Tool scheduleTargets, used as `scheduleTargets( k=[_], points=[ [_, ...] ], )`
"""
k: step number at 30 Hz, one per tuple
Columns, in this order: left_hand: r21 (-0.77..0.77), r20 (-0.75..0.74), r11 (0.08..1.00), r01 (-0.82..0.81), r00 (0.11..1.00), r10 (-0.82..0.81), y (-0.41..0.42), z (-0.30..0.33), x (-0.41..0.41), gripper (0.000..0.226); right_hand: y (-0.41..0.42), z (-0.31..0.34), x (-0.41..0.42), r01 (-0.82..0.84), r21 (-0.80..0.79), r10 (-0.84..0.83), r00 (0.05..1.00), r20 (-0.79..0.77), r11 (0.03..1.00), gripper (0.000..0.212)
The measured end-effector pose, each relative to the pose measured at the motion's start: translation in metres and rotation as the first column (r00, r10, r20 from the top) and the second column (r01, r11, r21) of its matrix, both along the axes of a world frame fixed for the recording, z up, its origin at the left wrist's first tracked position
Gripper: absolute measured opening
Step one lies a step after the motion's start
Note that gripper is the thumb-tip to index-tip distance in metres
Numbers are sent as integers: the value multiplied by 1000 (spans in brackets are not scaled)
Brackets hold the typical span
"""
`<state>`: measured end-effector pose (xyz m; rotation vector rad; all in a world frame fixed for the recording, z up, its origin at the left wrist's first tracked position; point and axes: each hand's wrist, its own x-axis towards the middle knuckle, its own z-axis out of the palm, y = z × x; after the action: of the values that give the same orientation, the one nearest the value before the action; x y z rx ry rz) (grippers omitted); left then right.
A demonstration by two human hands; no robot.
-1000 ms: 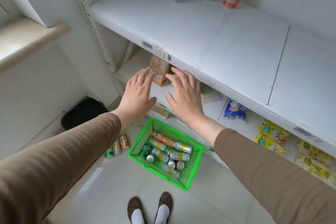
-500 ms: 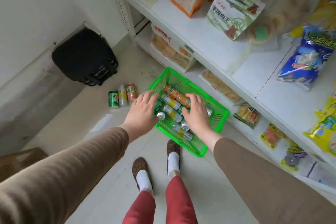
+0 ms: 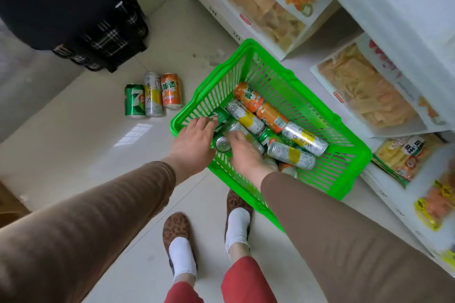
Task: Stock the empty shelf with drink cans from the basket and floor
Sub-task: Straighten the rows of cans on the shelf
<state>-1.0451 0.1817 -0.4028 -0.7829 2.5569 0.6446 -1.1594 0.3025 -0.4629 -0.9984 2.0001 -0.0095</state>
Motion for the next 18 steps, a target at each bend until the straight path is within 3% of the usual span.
scheduleTargets(
  k=[4, 7, 9, 10, 14, 18],
  points=[
    [-47, -11, 998, 35, 999, -36, -1, -29, 2, 68, -15, -45, 9, -55, 29, 55, 998, 20, 998, 53],
    [-66, -23, 997, 39, 999, -41, 0, -37, 4, 67, -23, -63, 7, -147, 0, 147, 986, -80, 989, 46],
    [-58, -29, 998, 40, 999, -42, -2, -35, 5, 68, -26, -59, 5, -57, 22, 58, 997, -44, 998, 40],
    [-45, -28, 998, 36, 999, -37, -3, -31, 5, 68, -27, -50, 1, 11, 33, -11, 1000, 5, 999, 38],
    [-3, -28, 1000, -4, 1000, 4, -11, 14, -1, 70, -22, 21, -28, 192, -11, -189, 976, 108, 981, 71],
    [-16, -121, 1000, -17, 993, 15, -24, 106, -18, 69, -21, 137, -62, 386, -109, -365, 915, 175, 916, 70]
  ],
)
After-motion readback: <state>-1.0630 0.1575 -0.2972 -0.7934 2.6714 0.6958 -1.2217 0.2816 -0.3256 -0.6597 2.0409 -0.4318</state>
